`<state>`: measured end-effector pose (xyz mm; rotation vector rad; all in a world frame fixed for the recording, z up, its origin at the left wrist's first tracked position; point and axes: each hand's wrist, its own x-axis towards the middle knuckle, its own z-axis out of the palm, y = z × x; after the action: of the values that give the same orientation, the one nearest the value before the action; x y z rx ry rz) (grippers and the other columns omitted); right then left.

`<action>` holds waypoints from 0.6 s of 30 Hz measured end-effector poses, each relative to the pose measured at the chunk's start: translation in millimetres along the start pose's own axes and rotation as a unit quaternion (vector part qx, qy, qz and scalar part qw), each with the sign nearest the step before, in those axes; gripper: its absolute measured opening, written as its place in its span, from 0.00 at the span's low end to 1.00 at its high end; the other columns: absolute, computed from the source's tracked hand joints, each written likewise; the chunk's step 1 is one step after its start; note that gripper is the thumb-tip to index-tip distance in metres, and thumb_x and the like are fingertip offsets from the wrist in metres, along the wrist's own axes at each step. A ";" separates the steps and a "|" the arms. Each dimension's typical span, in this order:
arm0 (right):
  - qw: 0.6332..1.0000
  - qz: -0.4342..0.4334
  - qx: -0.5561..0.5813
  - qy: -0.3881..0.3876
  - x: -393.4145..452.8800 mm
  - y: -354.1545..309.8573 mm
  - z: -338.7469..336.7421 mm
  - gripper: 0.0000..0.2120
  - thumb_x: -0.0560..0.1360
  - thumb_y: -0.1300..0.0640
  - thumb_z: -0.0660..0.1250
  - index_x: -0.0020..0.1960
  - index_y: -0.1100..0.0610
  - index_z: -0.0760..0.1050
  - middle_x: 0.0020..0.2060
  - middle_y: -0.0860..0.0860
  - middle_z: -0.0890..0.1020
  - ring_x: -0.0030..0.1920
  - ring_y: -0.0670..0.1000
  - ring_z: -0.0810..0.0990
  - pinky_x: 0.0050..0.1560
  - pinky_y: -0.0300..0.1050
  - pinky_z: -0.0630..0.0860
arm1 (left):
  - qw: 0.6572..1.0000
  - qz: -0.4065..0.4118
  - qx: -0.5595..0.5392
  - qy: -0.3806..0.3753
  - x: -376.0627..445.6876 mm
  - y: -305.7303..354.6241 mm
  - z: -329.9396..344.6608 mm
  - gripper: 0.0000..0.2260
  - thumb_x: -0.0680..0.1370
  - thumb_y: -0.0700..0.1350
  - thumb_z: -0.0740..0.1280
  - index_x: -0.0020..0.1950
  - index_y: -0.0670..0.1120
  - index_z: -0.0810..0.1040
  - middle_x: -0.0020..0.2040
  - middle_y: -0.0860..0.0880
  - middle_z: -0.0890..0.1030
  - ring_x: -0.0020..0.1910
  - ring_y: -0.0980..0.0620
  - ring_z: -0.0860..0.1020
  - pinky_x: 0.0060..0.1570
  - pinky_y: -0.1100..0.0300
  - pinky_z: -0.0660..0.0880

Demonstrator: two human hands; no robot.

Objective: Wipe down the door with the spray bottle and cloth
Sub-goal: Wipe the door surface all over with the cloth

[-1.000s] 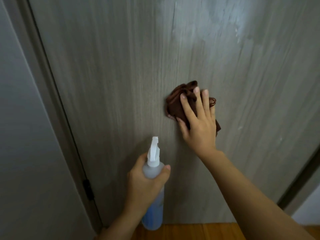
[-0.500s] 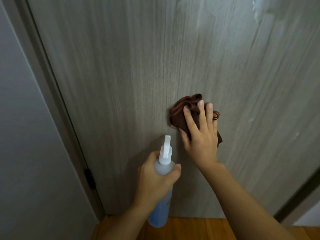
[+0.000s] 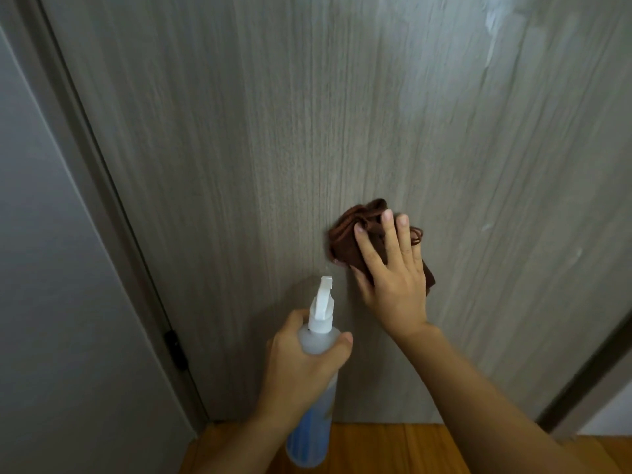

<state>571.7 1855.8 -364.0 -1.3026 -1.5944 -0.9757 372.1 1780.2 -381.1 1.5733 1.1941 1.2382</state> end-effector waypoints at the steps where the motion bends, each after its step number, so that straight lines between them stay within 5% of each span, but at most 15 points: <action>1: 1.000 0.002 0.000 0.001 -1.9 1.3 0.6 0.31 0.82 0.52 0.68 0.80 0.49 0.60 0.80 0.61 0.59 0.83 0.59 0.49 0.81 0.58 0.52 | 1.000 0.004 -0.003 0.007 -1.0 1.3 0.5 0.20 0.65 0.62 0.76 0.51 0.52 0.81 0.42 0.56 0.84 0.42 0.56 0.84 0.43 0.56 0.84; 9: 0.996 0.081 0.002 0.029 -21.5 -19.4 19.5 0.30 0.81 0.51 0.65 0.81 0.50 0.59 0.81 0.59 0.57 0.83 0.60 0.48 0.79 0.59 0.52 | 0.998 0.017 -0.012 0.062 2.8 0.7 -16.0 0.12 0.72 0.46 0.81 0.52 0.52 0.81 0.42 0.55 0.84 0.41 0.55 0.84 0.39 0.62 0.80; 15: 0.993 -0.106 -0.008 -0.059 -79.6 -41.2 49.8 0.32 0.76 0.56 0.74 0.77 0.49 0.66 0.79 0.58 0.61 0.83 0.60 0.50 0.82 0.58 0.48 | 0.995 0.031 0.016 0.090 0.6 -0.1 -36.0 0.14 0.72 0.48 0.80 0.53 0.55 0.80 0.46 0.61 0.84 0.44 0.59 0.83 0.41 0.65 0.79; 18: 0.984 -0.167 -0.010 -0.067 -71.8 -33.6 45.1 0.28 0.78 0.57 0.71 0.76 0.49 0.68 0.79 0.57 0.61 0.83 0.58 0.52 0.82 0.56 0.48 | 0.996 0.025 0.003 0.090 -1.4 0.8 -38.3 0.14 0.72 0.50 0.81 0.53 0.54 0.81 0.46 0.61 0.84 0.45 0.59 0.83 0.43 0.61 0.79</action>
<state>540.8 1868.3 -448.8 -1.1542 -1.9546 -1.1271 334.8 1779.8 -372.5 1.5296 1.2789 1.4352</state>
